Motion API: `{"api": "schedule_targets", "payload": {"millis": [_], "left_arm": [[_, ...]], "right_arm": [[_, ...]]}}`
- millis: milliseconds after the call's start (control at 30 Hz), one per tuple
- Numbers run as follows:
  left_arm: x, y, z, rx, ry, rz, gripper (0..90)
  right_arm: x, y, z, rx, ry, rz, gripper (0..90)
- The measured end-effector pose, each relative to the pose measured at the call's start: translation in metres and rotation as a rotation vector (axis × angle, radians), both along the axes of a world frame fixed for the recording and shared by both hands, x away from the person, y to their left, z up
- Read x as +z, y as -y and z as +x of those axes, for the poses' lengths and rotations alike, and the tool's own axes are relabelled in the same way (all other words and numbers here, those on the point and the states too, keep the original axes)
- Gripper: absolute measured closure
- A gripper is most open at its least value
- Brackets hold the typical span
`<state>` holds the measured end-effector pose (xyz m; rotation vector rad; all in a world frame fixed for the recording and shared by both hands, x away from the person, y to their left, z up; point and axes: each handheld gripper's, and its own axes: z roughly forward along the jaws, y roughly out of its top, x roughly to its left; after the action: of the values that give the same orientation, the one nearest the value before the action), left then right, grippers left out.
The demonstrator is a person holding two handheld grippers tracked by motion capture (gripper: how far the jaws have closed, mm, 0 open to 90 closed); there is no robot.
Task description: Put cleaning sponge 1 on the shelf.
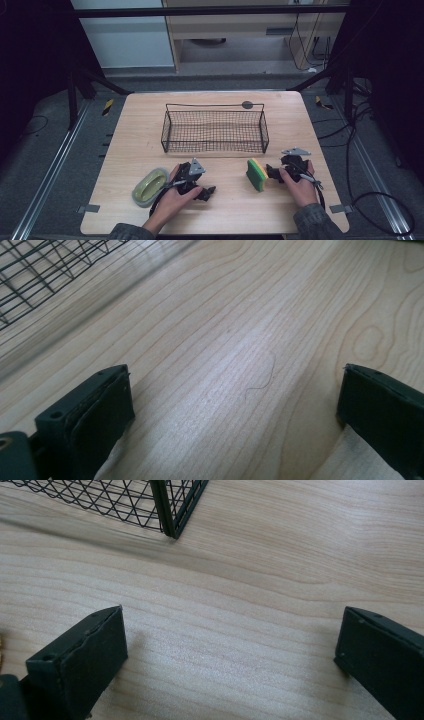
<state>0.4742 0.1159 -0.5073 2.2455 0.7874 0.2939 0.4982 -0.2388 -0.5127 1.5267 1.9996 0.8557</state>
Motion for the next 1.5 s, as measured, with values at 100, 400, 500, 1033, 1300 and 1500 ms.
{"api": "schedule_targets", "payload": {"millis": [100,400,500,1033,1300,1500], "left_arm": [[0.004,-0.002,0.0,-0.026,-0.03,-0.027,3.2],[0.052,-0.009,-0.009,-0.037,0.002,0.033,6.8],[0.07,-0.02,-0.004,-0.029,0.003,0.107,7.0],[0.115,-0.095,0.018,0.107,-0.045,0.286,10.4],[0.109,-0.113,0.013,0.153,-0.094,0.316,12.5],[0.109,-0.115,0.01,0.152,-0.121,0.33,21.1]], "right_arm": [[0.0,0.0,0.001,0.001,0.002,-0.004,0.4],[0.0,0.0,-0.003,0.006,0.001,0.003,0.6],[0.0,0.001,-0.003,0.007,0.0,0.001,0.6],[0.0,0.002,-0.003,0.019,0.001,-0.002,0.6],[0.0,0.003,-0.003,0.028,0.0,0.002,0.4],[0.0,0.003,-0.003,0.035,0.0,-0.004,0.5]]}}
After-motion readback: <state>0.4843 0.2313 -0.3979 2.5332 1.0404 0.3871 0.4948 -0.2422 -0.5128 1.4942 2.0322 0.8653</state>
